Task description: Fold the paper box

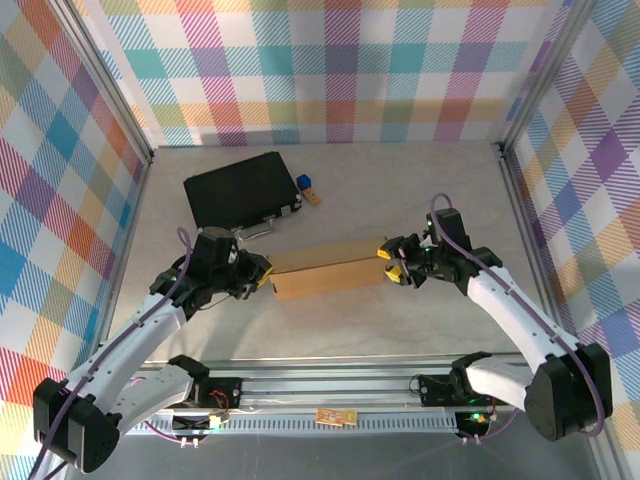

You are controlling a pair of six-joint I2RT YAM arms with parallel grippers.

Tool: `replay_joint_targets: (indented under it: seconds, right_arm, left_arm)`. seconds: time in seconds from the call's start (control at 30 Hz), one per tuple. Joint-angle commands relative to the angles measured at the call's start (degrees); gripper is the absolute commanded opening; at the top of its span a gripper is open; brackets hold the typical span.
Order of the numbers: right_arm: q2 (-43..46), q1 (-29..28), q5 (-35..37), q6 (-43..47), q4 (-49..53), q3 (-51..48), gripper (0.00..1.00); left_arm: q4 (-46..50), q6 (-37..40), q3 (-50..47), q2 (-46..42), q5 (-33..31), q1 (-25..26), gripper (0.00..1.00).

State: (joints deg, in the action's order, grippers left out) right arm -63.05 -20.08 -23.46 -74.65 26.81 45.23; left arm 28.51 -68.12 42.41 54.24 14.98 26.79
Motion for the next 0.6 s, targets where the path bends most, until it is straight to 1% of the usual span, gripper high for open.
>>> replay_joint_targets:
  seconds: [0.0,0.07,0.2,0.37,0.43,0.5,0.57]
  right_arm:
    - [3.04,-0.05,-1.35,3.18,9.36,-4.54,0.45]
    - [5.32,-0.06,-1.5,4.01,10.09,-7.16,0.44]
    - [8.77,-0.05,-1.3,6.42,10.55,-12.45,0.45]
    - [10.38,0.41,0.6,8.25,11.29,-15.23,0.45]
    - [10.1,0.55,0.99,8.08,10.51,-15.86,0.46]
    - [9.28,0.98,1.1,8.24,9.47,-15.82,0.49]
    - [8.6,1.5,1.79,9.4,10.4,-13.83,0.5]
  left_arm:
    - [9.71,-0.43,-4.13,-0.23,-1.28,3.81,0.18]
    - [9.62,-1.32,-5.86,-0.84,-2.33,5.7,0.17]
    - [5.56,-3.22,-10.02,-0.86,-4.36,8.45,0.17]
    - [2.7,-2.81,-10.87,3.86,-4.66,10.74,0.18]
    - [1.84,-2.71,-10.86,5.24,-4.66,11.52,0.2]
    - [1.82,-2.36,-10.42,6.32,-4.72,11.53,0.24]
    - [3.63,-0.93,-7.77,6.39,-6.48,11.53,0.28]
